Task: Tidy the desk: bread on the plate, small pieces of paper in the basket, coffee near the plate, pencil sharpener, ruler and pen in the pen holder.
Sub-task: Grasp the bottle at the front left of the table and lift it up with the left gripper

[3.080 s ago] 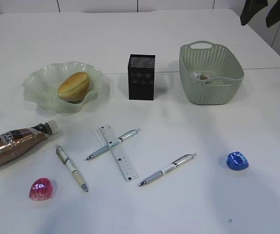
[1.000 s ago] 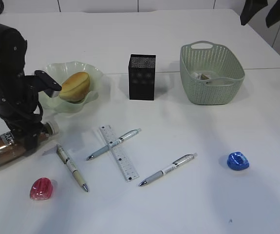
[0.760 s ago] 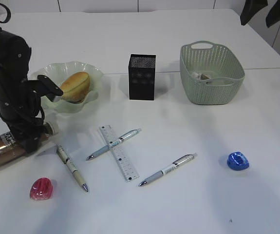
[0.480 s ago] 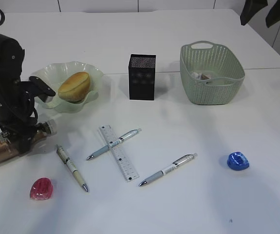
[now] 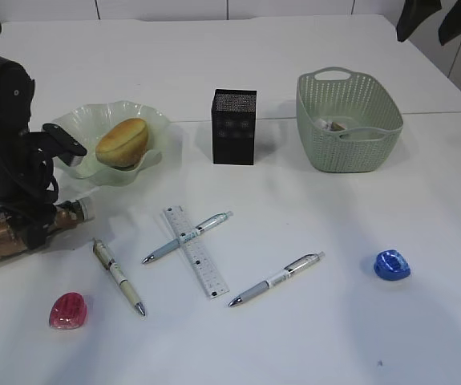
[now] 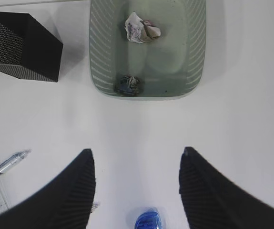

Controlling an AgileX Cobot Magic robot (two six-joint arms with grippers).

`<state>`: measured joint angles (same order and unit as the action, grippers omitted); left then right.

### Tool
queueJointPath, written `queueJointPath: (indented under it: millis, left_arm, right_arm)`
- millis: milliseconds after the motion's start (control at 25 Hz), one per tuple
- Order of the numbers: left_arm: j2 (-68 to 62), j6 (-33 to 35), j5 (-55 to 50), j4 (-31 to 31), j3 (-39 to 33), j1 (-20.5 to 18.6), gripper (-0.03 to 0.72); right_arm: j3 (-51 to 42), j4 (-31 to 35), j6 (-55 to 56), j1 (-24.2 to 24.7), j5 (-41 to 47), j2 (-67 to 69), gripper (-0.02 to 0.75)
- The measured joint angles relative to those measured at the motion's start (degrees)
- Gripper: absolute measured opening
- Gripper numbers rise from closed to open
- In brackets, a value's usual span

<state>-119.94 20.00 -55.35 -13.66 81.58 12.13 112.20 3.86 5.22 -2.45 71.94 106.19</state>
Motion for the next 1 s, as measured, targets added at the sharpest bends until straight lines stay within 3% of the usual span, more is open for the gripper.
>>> queueJointPath:
  millis: [400, 680, 1000]
  left_arm:
    - [0.00, 0.66, -0.73, 1.02, 0.11, 0.00, 0.386]
    - [0.00, 0.78, -2.56, 1.88, 0.21, 0.00, 0.377]
    - [2.77, -1.18, -7.52, 7.07, 1.03, 0.00, 0.374]
  right_arm:
    - [0.00, -0.09, 0.00, 0.00, 0.00, 0.00, 0.447]
    - [0.00, -0.21, 0.00, 0.00, 0.00, 0.00, 0.447]
    - [0.00, -0.21, 0.00, 0.00, 0.00, 0.00, 0.447]
